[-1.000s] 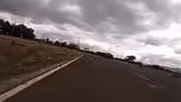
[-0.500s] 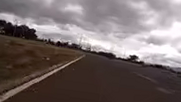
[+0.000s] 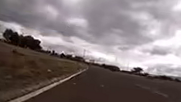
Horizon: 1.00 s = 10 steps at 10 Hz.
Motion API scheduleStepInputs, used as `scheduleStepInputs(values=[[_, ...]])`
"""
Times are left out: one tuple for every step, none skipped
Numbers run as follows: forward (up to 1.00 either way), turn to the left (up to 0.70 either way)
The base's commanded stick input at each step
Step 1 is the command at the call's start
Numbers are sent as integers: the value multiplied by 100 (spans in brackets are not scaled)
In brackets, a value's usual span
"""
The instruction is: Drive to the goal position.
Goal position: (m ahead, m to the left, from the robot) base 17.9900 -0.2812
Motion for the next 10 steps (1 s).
scheduleStepInputs(values=[[100,0],[100,0],[100,0],[100,0],[100,0],[100,0],[100,0],[100,0],[100,-39],[100,-38]])
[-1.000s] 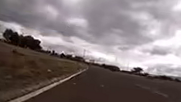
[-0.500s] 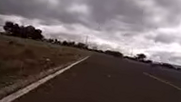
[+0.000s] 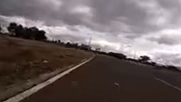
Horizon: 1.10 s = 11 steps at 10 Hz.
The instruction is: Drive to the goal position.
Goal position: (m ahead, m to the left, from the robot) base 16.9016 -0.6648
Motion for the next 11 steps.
scheduleStepInputs(values=[[100,-26],[100,-7],[100,-40],[100,-40],[100,-40],[100,-40],[100,-27],[100,-6],[100,0],[100,0],[100,0]])
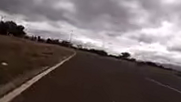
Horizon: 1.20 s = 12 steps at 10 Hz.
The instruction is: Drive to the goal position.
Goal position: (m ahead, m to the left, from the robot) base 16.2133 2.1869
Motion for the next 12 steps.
scheduleStepInputs(values=[[100,0],[100,0],[100,0],[100,0],[100,0],[100,0],[100,0],[100,0],[100,0],[100,0],[100,0],[100,0]])
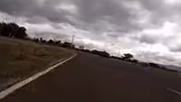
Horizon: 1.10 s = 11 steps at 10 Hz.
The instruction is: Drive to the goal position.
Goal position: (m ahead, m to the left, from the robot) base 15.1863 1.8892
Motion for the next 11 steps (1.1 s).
scheduleStepInputs(values=[[100,0],[100,0],[100,0],[100,0],[100,0],[100,0],[100,0],[100,0],[100,0],[100,0],[100,0]])
